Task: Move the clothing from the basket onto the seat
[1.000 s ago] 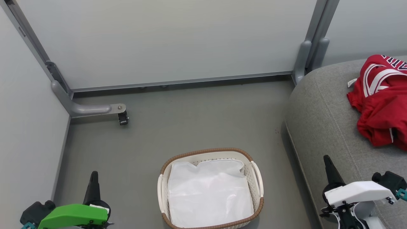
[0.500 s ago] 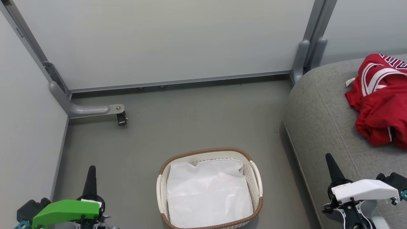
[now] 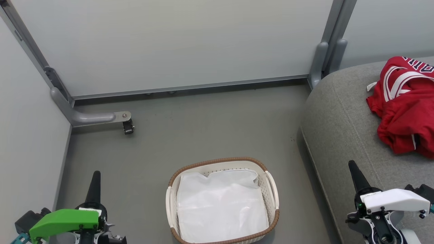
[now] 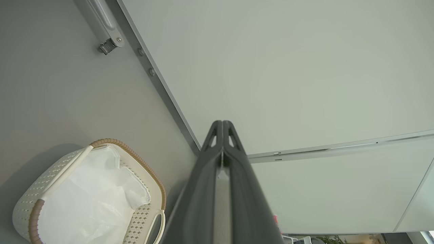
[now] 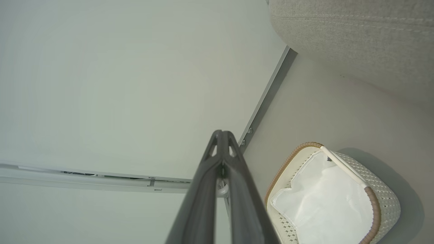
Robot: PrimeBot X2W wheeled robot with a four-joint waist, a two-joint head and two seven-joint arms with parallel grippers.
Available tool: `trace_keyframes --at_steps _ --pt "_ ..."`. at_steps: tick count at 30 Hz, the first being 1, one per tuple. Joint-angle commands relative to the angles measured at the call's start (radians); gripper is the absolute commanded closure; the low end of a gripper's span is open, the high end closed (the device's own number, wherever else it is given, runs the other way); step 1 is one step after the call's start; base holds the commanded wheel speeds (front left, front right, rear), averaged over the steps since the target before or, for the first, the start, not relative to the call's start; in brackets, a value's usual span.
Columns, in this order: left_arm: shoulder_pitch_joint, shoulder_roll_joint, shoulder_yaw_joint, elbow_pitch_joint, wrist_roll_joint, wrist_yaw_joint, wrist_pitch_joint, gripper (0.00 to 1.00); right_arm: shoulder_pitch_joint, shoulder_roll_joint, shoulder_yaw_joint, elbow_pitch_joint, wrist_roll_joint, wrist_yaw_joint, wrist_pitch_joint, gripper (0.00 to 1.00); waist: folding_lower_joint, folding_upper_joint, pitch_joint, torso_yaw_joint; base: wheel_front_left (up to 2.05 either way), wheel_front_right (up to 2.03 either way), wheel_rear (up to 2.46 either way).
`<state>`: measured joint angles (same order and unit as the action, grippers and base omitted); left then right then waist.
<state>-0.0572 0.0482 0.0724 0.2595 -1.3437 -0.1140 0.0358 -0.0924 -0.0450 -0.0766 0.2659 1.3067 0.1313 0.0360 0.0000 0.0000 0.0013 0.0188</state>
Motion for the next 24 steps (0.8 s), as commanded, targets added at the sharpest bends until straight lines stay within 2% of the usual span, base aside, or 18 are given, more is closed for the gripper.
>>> trace_keyframes --at_steps 1,24 --pt "-0.025 0.003 0.008 -0.009 -0.025 -0.005 0.008 1.00 -0.014 -0.006 -0.005 -0.010 0.025 -0.001 0.008 1.00 0.0000 0.0000 0.000 -0.001 0.00 0.00 0.00" --pt "-0.048 0.003 0.032 -0.014 -0.183 -0.014 0.054 1.00 -0.019 -0.007 -0.028 -0.019 0.206 0.000 0.054 1.00 0.0000 0.0000 0.001 -0.011 0.00 0.00 0.00"
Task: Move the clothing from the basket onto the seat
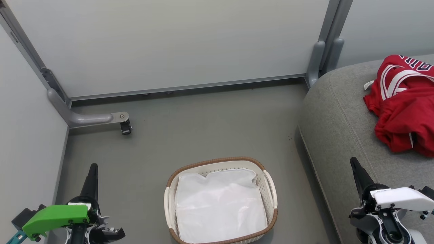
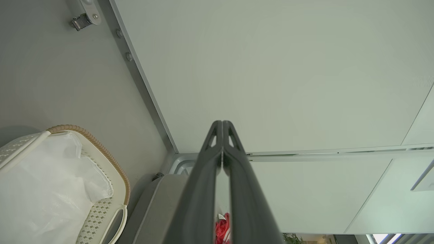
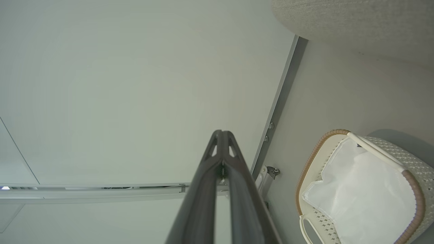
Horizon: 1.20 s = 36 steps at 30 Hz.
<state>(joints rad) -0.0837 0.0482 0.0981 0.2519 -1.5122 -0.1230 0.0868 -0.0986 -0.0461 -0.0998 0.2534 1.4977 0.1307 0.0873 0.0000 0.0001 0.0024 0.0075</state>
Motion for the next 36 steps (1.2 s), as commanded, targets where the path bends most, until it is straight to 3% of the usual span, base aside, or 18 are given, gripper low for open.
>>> trace_keyframes --at_steps 1,16,36 --pt "-0.023 0.004 0.007 -0.006 -0.022 -0.006 0.006 1.00 -0.013 -0.006 -0.005 -0.007 0.024 0.000 0.005 1.00 0.0000 -0.0001 0.000 -0.001 0.00 0.00 0.00" --pt "-0.032 0.004 0.019 -0.008 -0.104 -0.011 0.032 1.00 -0.014 -0.007 -0.017 -0.011 0.120 0.000 0.031 1.00 0.0000 -0.0001 0.001 -0.008 0.00 0.00 0.00" --pt "-0.030 0.004 0.018 -0.008 -0.102 -0.011 0.031 1.00 -0.014 -0.007 -0.017 -0.011 0.117 0.000 0.030 1.00 0.0000 -0.0001 0.001 -0.008 0.00 0.00 0.00"
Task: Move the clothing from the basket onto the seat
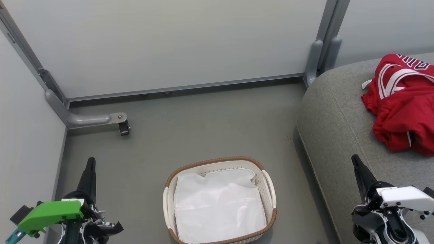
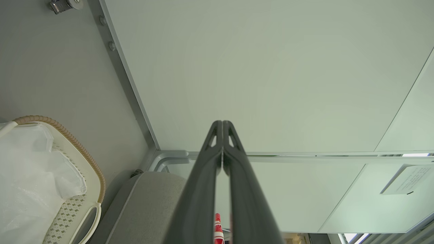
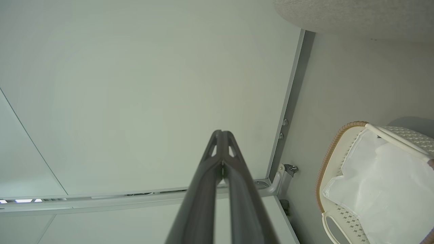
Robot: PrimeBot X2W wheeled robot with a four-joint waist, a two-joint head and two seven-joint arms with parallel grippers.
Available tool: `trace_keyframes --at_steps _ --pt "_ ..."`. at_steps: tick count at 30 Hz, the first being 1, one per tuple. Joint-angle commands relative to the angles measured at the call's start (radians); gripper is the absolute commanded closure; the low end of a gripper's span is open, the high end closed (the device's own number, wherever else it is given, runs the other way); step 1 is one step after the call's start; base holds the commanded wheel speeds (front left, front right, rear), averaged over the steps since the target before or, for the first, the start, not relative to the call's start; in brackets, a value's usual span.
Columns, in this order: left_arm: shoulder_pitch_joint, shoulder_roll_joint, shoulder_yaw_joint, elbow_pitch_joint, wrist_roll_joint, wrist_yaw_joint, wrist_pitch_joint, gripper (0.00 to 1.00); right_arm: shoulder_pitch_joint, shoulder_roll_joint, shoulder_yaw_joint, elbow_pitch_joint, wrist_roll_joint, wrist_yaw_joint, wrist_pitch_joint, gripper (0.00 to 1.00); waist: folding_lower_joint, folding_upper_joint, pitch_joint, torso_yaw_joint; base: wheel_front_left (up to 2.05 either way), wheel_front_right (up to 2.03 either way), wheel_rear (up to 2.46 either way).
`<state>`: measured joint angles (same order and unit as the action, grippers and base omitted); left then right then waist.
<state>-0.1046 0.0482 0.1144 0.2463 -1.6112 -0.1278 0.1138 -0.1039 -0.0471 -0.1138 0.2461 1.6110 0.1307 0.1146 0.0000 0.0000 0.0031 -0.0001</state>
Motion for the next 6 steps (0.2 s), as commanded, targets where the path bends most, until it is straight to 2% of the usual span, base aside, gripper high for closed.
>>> trace_keyframes --at_steps 1,6 --pt "-0.010 0.004 0.002 -0.002 -0.003 -0.006 0.004 1.00 -0.008 -0.006 -0.003 -0.004 0.004 0.000 0.003 1.00 0.0000 0.0000 0.000 0.000 0.00 0.00 0.00" --pt "-0.010 0.004 0.002 -0.002 -0.003 -0.006 0.004 1.00 -0.008 -0.006 -0.002 -0.004 0.004 0.000 0.003 1.00 0.0000 0.0000 0.000 0.000 0.00 0.00 0.00"
